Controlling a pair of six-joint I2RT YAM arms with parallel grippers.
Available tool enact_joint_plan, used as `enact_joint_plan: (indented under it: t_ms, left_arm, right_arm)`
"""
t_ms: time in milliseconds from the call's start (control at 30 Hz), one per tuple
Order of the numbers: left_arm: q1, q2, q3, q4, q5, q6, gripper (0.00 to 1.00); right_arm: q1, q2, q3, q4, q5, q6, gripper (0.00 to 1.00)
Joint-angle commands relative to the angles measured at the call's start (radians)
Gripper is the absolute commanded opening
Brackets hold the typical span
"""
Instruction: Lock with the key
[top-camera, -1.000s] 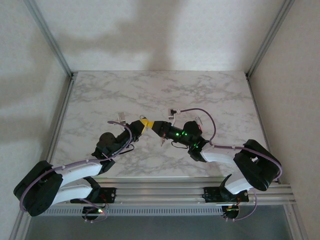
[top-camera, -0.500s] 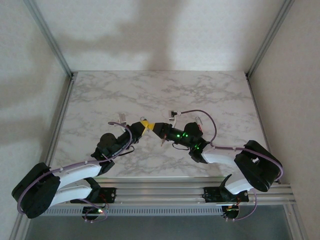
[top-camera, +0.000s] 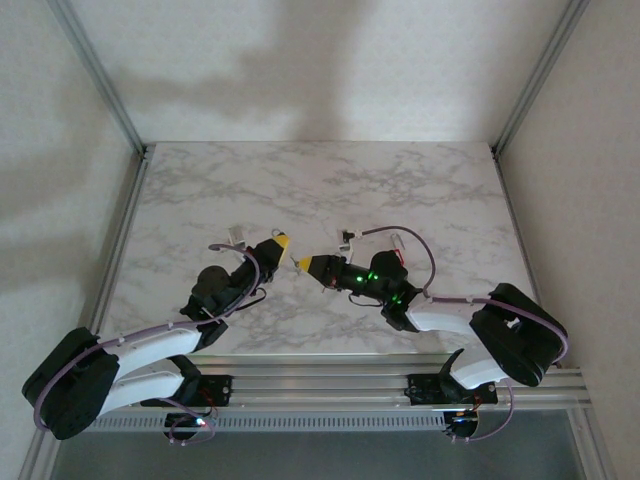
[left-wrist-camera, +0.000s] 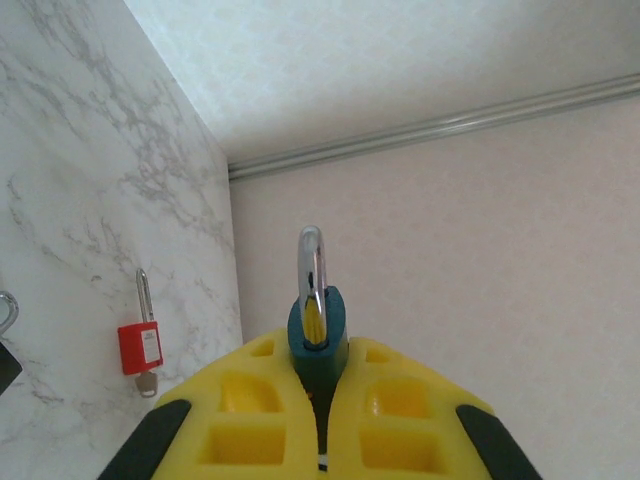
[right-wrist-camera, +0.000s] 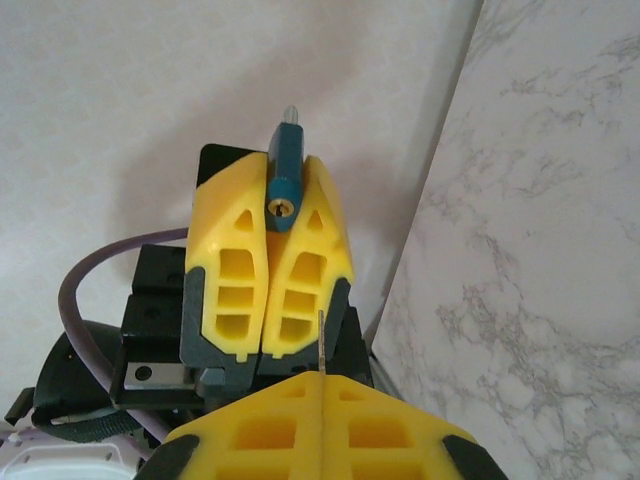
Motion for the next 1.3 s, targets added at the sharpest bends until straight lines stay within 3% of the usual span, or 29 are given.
enact_joint_plan:
  t_ms: [0, 133, 400, 600, 967, 1267]
  left_arm:
    - [0.017, -0.011, 0.004, 0.013, -0.020, 0.015, 0.00]
    - [0.044, -0.028, 0.024, -0.115, -0.013, 0.072, 0.00]
    - [0.177, -0.055, 0.120, -0.556, 0.046, 0.245, 0.00]
    - [0.253, 0.047, 0.218, -0.799, 0.073, 0.364, 0.00]
    - [0.327, 0.328, 0.371, -0.955, 0.184, 0.524, 0.00]
    - [0.371, 0.462, 0.426, -0.951, 0.262, 0.576, 0.00]
  right_arm:
    - [0.013, -0.031, -0.023, 0.021, -0.011, -0.001, 0.00]
    - [0.009, -0.113, -0.027, -0.075, -0.004, -0.061, 0.00]
    - [-0.019, -0.412, -0.014, -0.485, 0.059, -0.298, 0.00]
    - [-0.047, -0.543, 0.006, -0.682, 0.080, -0.388, 0.00]
    - [-0.053, -0.593, 0.015, -0.758, 0.058, -0.413, 0.00]
    - [-0.053, -0.639, -0.008, -0.762, 0.036, -0.398, 0.00]
